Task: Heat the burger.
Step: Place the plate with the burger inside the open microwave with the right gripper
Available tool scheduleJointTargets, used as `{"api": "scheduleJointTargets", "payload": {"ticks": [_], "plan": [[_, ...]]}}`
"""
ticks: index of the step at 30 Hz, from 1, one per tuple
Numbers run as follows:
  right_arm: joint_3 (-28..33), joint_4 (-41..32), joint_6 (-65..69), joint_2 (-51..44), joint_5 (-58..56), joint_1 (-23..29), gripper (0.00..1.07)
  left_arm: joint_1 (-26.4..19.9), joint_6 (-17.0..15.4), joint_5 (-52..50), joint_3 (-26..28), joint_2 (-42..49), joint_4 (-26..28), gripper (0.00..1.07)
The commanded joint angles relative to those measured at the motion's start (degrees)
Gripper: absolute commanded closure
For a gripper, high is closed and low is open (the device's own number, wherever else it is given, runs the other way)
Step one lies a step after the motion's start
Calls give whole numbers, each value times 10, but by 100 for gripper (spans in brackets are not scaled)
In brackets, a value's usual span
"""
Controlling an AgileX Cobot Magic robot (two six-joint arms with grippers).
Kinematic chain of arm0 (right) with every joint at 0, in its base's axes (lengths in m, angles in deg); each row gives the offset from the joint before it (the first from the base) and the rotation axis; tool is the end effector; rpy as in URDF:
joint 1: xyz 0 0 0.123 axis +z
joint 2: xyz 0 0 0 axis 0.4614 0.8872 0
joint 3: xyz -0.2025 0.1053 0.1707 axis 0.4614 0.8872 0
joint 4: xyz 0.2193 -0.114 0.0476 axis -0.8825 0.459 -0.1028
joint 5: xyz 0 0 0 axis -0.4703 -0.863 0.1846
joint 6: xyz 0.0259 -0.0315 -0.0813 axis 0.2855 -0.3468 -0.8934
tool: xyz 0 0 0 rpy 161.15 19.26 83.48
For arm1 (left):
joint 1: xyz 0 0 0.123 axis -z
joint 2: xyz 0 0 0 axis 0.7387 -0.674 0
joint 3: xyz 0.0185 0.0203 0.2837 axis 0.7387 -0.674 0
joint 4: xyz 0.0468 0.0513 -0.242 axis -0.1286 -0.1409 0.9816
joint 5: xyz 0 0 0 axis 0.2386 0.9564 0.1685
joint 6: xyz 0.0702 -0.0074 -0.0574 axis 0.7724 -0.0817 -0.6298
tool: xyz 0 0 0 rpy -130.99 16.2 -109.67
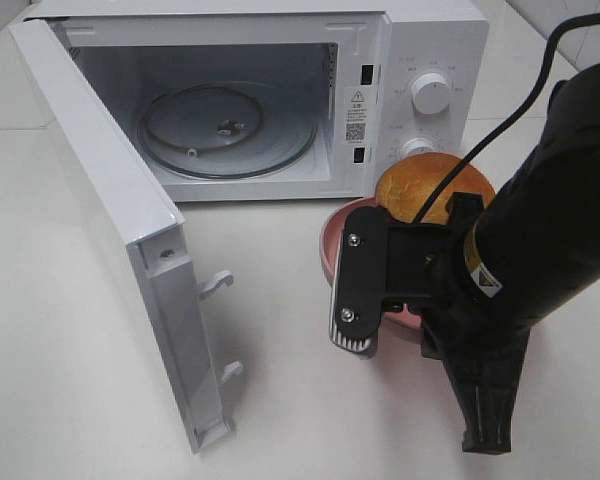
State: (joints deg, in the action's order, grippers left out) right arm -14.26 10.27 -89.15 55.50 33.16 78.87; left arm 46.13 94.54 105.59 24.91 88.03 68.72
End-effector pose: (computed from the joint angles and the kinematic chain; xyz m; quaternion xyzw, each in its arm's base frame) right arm 0.1757 0.1878 0.1964 -0.6828 0.7047 -0.0920 0.1693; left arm -0.0055 -0.0093 0.2781 0.0879 0.8447 0.0091 0.5279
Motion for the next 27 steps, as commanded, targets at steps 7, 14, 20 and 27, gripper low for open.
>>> {"api": "scheduleJointTargets", "payload": {"ticks": [7, 14, 20, 27], "plan": [[-1, 9, -203, -7, 58, 1, 107, 3, -1, -7, -1, 13, 4, 106], [-2, 13, -258, -7, 100, -10, 107, 3, -1, -7, -1, 13, 4, 106], [-2, -8, -326, -7, 139, -34, 107, 3, -1, -7, -1, 13, 4, 106], [-2, -103, -449, -6, 194, -52, 107, 3, -1, -7, -1, 13, 4, 106]]}}
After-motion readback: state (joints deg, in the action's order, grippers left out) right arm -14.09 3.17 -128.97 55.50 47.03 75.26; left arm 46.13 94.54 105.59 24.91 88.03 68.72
